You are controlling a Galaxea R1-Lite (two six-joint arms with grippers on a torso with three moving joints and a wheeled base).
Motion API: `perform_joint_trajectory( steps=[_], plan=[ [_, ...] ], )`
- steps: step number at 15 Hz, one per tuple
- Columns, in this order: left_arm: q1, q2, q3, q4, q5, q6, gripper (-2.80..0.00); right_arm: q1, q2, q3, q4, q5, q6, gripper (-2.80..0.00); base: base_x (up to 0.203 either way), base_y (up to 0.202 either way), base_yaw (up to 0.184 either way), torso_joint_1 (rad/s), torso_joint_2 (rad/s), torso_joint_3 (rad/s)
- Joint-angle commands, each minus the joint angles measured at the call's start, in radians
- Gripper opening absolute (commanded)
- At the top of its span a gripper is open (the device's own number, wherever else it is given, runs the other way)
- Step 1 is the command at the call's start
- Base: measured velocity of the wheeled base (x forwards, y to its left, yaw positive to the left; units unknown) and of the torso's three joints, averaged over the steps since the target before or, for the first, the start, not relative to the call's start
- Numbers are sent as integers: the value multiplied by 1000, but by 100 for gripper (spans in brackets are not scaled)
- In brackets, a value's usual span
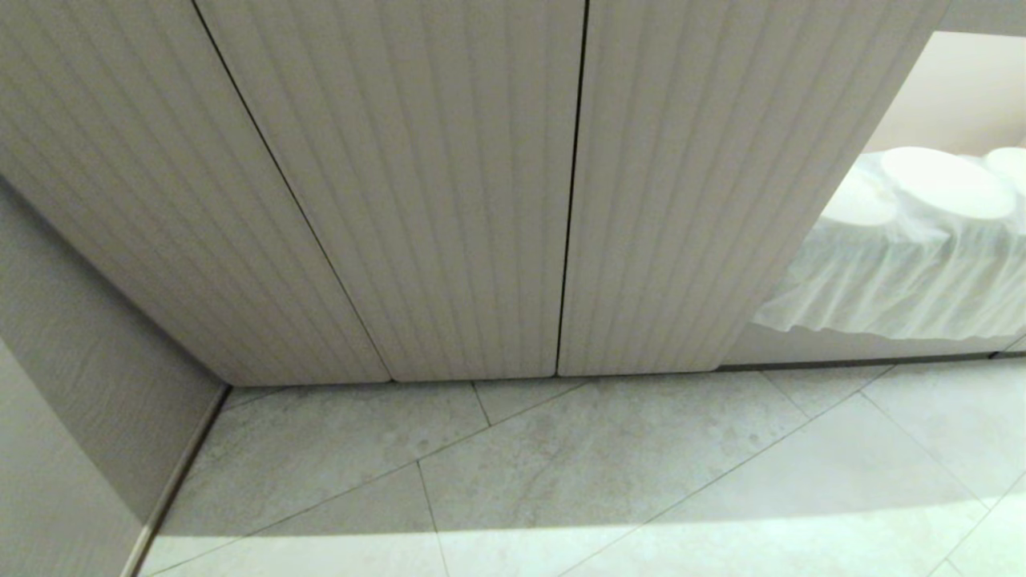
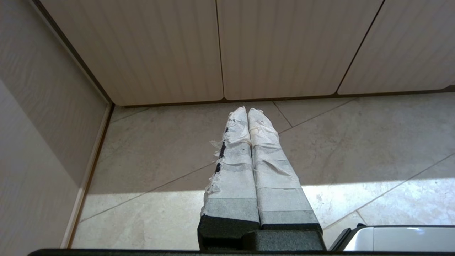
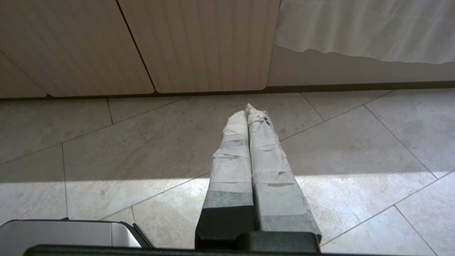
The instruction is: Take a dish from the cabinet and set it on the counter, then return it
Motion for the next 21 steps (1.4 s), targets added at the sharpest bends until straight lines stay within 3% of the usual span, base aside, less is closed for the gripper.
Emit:
perform_joint_trajectory(
  steps=[1, 21],
  plan=[
    [0, 0, 0, -1, 0, 0, -280, 0, 0, 0, 0, 0, 0, -280, 0, 0, 0, 0, 0, 0],
    [0, 0, 0, -1, 0, -1, -280, 0, 0, 0, 1, 0, 0, -280, 0, 0, 0, 0, 0, 0]
  ],
)
